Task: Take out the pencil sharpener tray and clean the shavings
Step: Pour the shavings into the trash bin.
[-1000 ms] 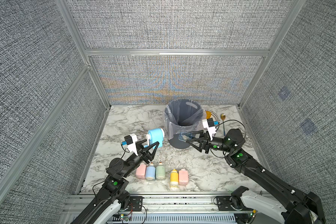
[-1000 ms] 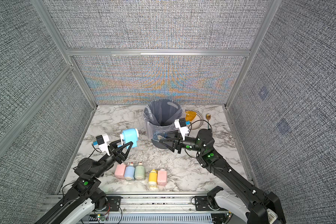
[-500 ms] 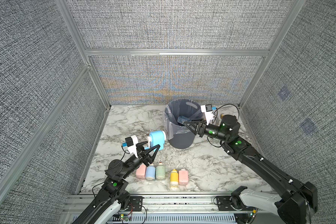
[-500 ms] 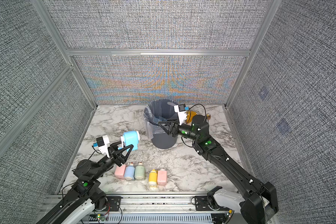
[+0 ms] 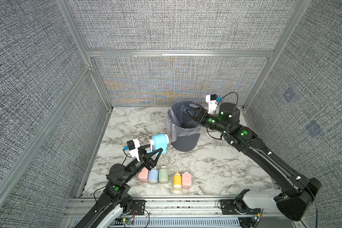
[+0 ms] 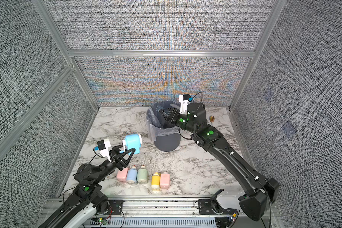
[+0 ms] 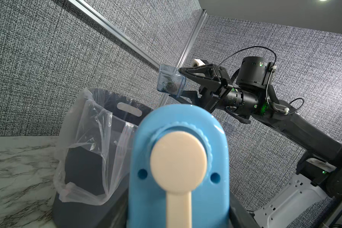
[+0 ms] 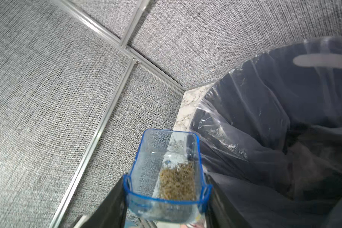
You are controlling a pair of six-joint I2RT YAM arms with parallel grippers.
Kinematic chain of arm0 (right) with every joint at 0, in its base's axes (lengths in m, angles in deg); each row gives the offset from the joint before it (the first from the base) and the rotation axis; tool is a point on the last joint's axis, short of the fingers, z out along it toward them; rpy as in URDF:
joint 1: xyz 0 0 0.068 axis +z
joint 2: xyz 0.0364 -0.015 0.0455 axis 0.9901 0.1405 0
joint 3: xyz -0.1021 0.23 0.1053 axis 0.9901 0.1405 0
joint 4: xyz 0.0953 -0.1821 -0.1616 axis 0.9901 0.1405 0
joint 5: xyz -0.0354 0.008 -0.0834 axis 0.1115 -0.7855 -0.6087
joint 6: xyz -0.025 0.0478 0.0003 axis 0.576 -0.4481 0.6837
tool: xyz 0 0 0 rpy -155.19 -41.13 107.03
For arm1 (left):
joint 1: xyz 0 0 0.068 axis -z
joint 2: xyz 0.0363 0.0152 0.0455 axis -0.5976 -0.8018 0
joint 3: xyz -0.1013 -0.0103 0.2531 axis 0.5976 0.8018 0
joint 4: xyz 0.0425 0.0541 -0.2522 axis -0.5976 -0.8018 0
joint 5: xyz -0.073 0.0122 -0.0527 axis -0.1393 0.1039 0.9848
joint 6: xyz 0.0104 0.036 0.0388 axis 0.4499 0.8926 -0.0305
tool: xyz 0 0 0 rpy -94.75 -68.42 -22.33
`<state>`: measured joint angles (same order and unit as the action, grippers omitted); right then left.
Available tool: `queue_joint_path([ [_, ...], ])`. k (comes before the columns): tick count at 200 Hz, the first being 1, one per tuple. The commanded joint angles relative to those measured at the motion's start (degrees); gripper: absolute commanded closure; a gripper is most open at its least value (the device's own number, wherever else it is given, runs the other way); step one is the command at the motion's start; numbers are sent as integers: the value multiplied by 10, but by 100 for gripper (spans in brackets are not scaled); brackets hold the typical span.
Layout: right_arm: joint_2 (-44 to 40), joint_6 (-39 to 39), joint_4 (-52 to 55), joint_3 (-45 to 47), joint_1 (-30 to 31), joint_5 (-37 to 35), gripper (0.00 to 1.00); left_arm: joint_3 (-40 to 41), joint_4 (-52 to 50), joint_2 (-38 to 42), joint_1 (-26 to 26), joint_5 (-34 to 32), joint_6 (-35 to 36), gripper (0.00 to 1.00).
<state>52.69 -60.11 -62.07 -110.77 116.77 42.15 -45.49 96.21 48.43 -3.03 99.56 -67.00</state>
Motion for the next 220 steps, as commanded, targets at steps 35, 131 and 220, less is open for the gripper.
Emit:
queue_joint_path([
  [35, 57, -223, 117, -87, 11, -36, 87, -3, 31, 2, 0, 5, -10, 84],
  [131, 73, -659, -63, 37, 17, 59, 100, -4, 26, 12, 0, 4, -25, 84],
  [220, 61, -760, -6, -41, 16, -32, 100, -8, 21, 6, 0, 2, -27, 84],
])
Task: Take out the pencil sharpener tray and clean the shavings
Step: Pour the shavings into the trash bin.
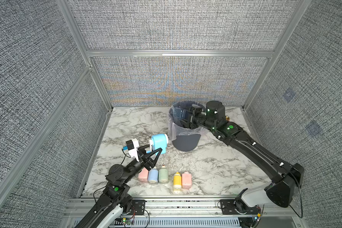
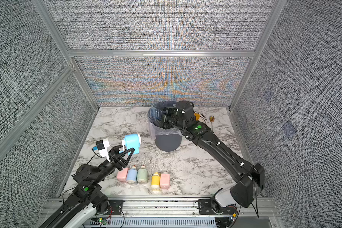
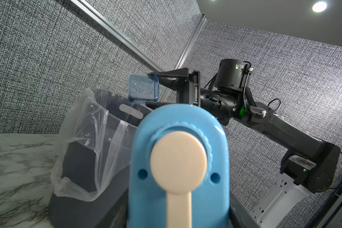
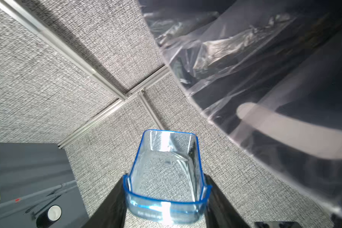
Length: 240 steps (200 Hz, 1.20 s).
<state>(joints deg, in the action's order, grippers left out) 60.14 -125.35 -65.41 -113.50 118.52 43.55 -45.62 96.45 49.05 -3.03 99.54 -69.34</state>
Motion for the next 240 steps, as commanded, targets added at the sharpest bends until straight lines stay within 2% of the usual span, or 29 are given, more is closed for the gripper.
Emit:
queue_joint_path([
  [1, -15, -109, 29, -13, -2, -48, 100, -6, 18, 0, 0, 2, -3, 84],
  [33, -55, -131, 60, 27, -5, -94, 100, -4, 18, 0, 0, 0, -5, 84],
  [82, -73, -191, -18, 160, -20, -70, 100, -10, 30, -23, 0, 6, -10, 84],
  [104, -55, -184, -35, 130, -23, -51, 100, -15, 29, -26, 0, 10, -10, 84],
  [144, -32, -147, 13, 18, -23, -61, 100, -14, 20, -20, 0, 3, -6, 84],
  [163, -44, -141, 19, 34, -23, -71, 100, -15, 22, -24, 0, 3, -6, 84],
  [207, -63, -163, -32, 156, -26, -54, 100, -13, 27, -31, 0, 6, -7, 84],
  [220, -50, -151, -41, 146, -26, -44, 100, -12, 26, -31, 0, 6, -7, 84],
  [240, -24, -104, -14, 69, -26, -46, 100, -12, 25, -27, 0, 5, -8, 85],
])
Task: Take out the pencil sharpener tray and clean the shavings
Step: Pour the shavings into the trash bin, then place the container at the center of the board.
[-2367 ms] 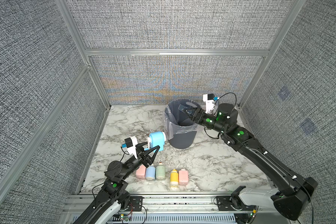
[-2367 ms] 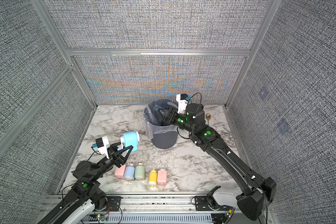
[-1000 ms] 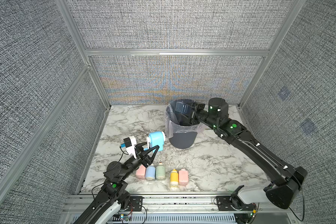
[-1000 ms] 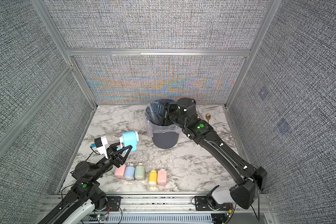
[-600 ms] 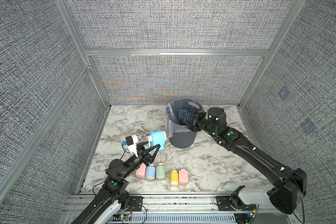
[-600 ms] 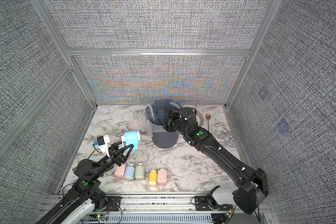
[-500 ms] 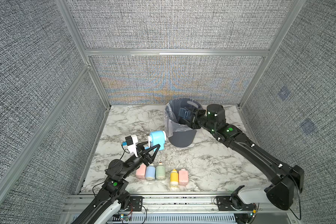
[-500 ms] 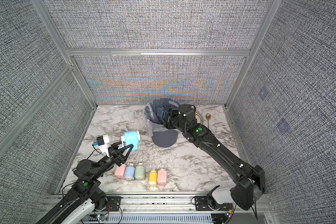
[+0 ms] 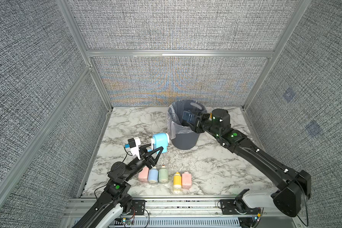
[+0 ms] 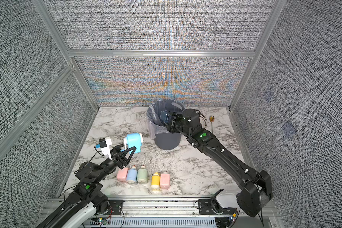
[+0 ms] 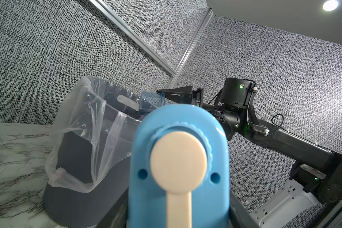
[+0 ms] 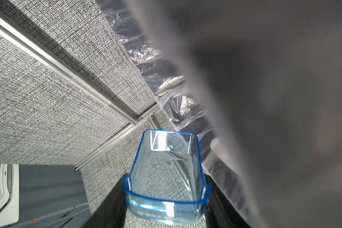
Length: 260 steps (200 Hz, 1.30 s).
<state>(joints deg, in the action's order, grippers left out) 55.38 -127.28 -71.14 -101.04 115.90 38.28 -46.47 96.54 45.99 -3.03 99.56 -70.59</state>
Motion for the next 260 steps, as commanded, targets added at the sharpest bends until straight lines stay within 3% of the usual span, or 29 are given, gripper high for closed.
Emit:
queue_joint_path([
  [1, 25, -81, 45, -60, 0, 7, 100, -4, 23, 5, 0, 5, 4, 85],
  [55, 59, 72, 98, -193, 4, 5, 100, -3, 16, 12, 0, 6, 6, 84],
  [92, 29, 279, 162, -216, 9, -56, 100, -10, 35, -9, 0, 28, 2, 84],
  [103, -6, 347, 126, -174, 11, -79, 100, -10, 44, -17, 0, 36, 0, 84],
  [126, -117, 535, -64, -11, 11, -109, 100, -12, 64, -38, 0, 58, -3, 84],
  [150, -193, 724, -35, 46, 9, -154, 100, -13, 89, -62, 1, 82, -9, 85],
  [177, -276, 859, -15, 143, 9, -171, 100, -10, 102, -74, 2, 87, -14, 85],
  [225, -403, 956, -18, 352, 10, -189, 100, -11, 111, -76, 3, 89, -18, 85],
  [260, -426, 978, -24, 445, 13, -228, 100, -11, 123, -100, 13, 95, -18, 85],
])
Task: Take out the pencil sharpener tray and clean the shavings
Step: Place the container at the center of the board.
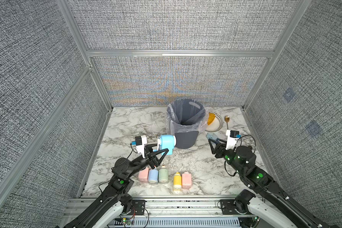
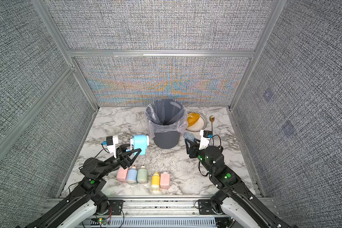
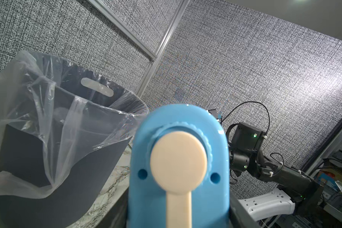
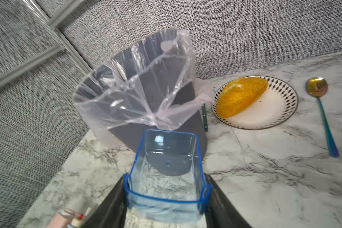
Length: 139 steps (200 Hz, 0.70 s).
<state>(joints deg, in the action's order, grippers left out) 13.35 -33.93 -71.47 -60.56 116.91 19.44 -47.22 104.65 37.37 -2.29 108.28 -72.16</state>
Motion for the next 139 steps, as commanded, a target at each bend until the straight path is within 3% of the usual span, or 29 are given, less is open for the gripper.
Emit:
queue_joint_path([
  [1, -6, 45, -22, 42, 3, -41, 100, -3, 43, -15, 7, 9, -2, 85],
  [42, 41, 52, -69, 104, 15, -84, 100, 3, 65, -62, 32, 10, 8, 85],
  [139, 226, -8, -117, 120, 25, -140, 100, 2, 133, -178, 96, -12, 31, 85],
])
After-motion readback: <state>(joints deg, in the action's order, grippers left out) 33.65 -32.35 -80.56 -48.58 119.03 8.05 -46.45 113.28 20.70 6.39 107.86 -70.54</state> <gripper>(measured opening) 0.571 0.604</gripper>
